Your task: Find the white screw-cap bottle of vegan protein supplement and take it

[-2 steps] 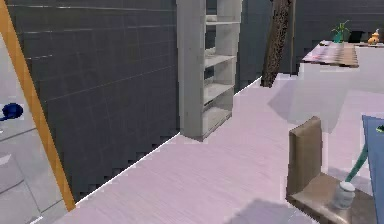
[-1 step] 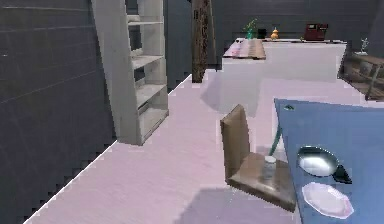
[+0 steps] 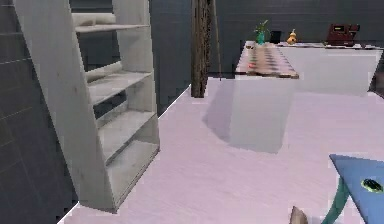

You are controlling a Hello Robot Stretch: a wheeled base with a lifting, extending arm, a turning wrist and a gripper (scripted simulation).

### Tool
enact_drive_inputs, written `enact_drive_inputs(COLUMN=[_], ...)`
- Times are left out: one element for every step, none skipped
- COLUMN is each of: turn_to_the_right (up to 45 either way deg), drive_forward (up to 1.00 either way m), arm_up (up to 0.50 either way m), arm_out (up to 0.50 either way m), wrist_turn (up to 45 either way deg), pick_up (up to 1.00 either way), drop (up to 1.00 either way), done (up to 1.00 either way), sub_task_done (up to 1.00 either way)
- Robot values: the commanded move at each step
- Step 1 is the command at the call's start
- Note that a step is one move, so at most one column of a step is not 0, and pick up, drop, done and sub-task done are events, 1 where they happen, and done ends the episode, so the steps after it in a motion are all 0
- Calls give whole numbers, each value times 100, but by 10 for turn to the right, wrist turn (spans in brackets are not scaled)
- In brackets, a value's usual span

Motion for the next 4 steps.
enact_drive_inputs(turn_to_the_right=[-180,0,0,0], drive_forward=[0,0,0,0], arm_up=[0,50,4,0], arm_out=[0,0,0,18], wrist_turn=[0,0,0,0], pick_up=[0,0,0,0], drop=[0,0,0,0], done=[0,0,0,0], sub_task_done=[0,0,0,0])
